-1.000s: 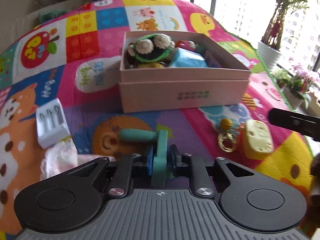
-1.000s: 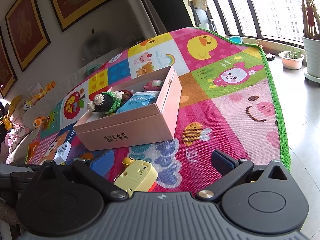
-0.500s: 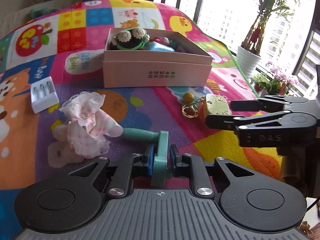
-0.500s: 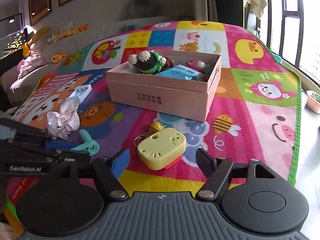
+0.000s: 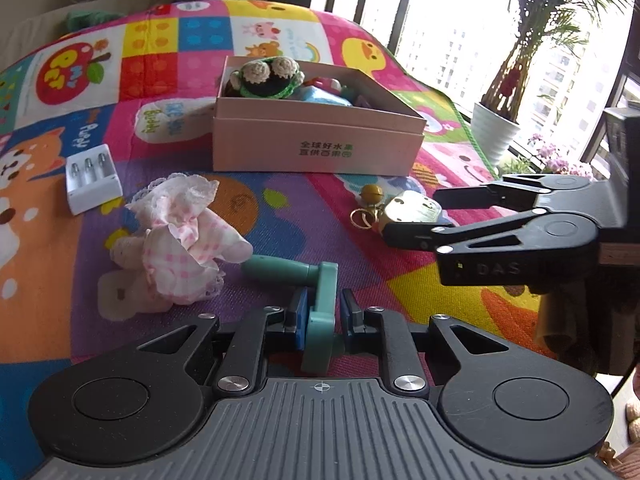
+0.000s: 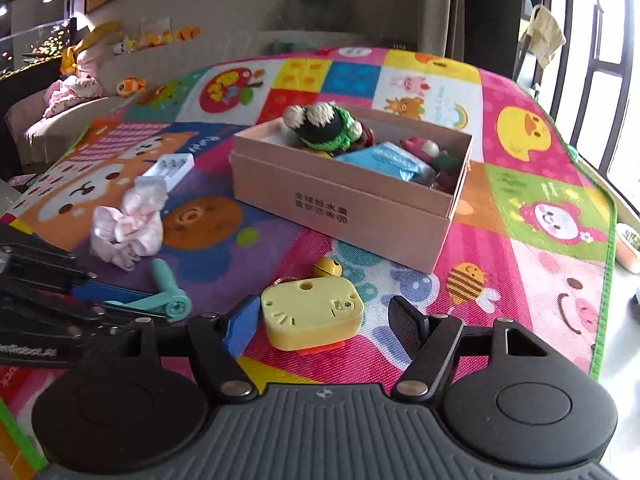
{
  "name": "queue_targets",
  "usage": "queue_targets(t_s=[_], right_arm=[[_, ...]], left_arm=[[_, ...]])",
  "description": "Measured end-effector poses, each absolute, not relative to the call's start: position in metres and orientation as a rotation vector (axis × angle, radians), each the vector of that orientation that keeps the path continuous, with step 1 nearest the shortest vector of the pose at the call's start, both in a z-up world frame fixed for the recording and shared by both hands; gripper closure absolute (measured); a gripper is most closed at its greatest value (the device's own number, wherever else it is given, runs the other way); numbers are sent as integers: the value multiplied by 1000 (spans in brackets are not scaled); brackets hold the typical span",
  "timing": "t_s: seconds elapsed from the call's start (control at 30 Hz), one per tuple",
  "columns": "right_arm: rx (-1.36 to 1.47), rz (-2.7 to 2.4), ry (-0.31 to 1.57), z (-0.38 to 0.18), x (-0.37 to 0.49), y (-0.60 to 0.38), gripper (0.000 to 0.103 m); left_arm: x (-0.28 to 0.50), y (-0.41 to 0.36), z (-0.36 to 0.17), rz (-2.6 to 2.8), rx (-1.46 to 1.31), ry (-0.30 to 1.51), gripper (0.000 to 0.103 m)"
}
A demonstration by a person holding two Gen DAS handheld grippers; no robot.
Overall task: Organize objects
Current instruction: 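Hold the teal toy with the left tool while the right tool grasps the yellow cat box, then carry the teal toy and yellow cat box into the pink box and release them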
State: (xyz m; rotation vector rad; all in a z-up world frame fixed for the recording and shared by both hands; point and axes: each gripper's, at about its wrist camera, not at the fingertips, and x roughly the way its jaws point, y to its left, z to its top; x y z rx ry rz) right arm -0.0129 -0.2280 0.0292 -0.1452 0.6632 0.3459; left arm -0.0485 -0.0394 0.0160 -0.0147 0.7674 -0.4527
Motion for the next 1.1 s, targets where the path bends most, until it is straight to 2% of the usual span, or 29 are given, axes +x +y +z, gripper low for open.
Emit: queue_targets(t_s=[0.1, 0.13, 0.33, 0.73, 0.77, 0.8, 1.1], right_arm=[[-142, 367, 695, 25, -5, -223, 35], [-145, 372, 699, 25, -6, -220, 47], [-162, 395, 636, 46, -34, -215, 47], [-15, 376, 501, 101, -71, -251, 47], [-6, 377, 492, 102, -73, -254, 47], [2, 377, 484, 102, -74, -256, 47], [89, 347, 433, 97, -74, -281, 47]], left_arm=[[-48, -40, 16, -450, -12, 769, 83], [-48, -40, 16, -450, -13, 769, 83], [-49, -41, 16, -448, -12, 769, 83], [-56, -45, 16, -420, 11, 740, 83], [-57, -48, 16, -417, 27, 734, 83], [-57, -49, 18, -419, 39, 729, 89], [-22, -63, 87, -452, 63, 557, 89]])
